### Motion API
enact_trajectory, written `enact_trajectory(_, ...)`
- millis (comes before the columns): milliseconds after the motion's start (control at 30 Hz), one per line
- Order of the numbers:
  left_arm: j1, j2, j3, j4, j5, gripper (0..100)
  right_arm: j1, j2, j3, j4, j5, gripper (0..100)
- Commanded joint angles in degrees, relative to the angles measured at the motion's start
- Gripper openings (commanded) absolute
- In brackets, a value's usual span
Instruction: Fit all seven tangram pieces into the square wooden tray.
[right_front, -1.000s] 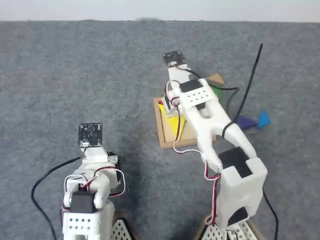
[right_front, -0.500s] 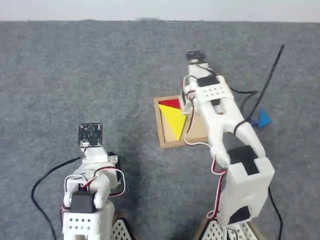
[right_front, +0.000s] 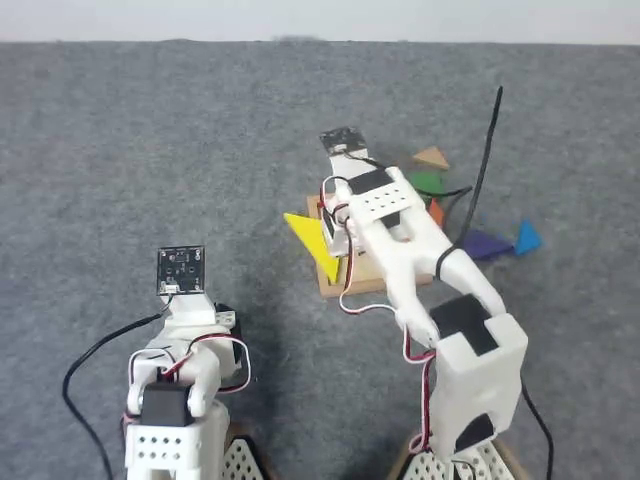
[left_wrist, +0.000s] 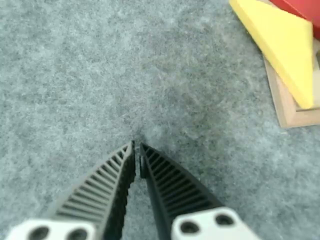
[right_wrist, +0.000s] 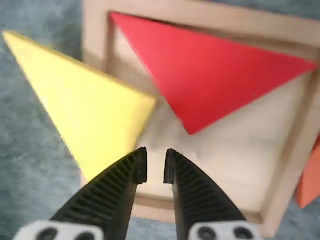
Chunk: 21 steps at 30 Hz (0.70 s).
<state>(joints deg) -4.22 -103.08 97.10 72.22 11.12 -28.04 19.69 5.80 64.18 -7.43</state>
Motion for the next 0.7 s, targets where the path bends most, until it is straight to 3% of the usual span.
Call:
enact_trajectory(0, -0.4, -1.1, -0.7, 0.1, -0.6, 1, 0.5, -1.4, -0.5, 1.6, -0.8, 6.6)
enact_trajectory(200, -0.4, -1.1, -0.7, 0.1, -0.6, 1, 3.7, -5.0, -0.9, 1.9, -1.3, 6.5)
enact_trajectory(333, -0.4, -1.1, -0.7, 0.1, -0.6, 1, 1.9, -12.0, -0.9, 0.7, -0.8, 6.5)
enact_trajectory(667, -0.4, -1.1, -0.7, 0.1, -0.6, 1, -7.4, -14.6, 0.1, -8.7, 18.5, 6.5)
